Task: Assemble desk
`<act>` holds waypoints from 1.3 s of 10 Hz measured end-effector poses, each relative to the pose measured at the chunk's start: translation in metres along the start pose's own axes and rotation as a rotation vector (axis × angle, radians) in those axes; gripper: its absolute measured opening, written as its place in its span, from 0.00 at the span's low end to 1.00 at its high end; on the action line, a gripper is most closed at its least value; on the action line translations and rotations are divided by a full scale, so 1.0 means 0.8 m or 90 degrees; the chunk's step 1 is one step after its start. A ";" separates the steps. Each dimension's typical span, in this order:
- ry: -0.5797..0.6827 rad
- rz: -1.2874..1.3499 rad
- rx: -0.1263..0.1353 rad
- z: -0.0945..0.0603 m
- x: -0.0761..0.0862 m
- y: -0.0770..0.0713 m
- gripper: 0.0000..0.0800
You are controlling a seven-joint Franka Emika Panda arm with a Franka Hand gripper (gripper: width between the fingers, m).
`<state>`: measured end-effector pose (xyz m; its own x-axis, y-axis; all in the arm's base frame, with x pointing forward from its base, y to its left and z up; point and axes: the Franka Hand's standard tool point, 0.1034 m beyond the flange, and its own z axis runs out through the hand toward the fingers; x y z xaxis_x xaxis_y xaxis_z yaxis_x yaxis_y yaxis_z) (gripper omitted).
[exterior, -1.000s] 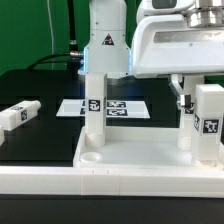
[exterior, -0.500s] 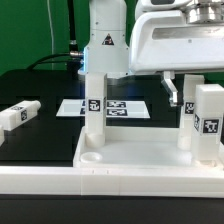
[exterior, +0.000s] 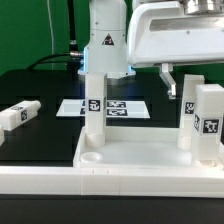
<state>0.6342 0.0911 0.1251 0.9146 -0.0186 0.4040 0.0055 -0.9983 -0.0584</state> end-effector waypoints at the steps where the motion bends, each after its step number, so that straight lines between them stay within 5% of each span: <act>1: -0.004 0.000 0.000 0.001 -0.001 0.000 0.81; 7: -0.268 -0.006 0.038 0.012 -0.021 -0.018 0.81; 11: -0.255 -0.006 0.035 0.015 -0.011 -0.014 0.81; 13: -0.257 -0.038 0.014 0.010 -0.004 -0.004 0.81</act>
Offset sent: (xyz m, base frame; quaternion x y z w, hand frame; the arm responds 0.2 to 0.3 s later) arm 0.0075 0.0065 -0.0078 0.0162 -0.1225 -0.0248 0.9920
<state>0.6341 0.0946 0.1168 0.9976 0.0665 0.0167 0.0674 -0.9954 -0.0675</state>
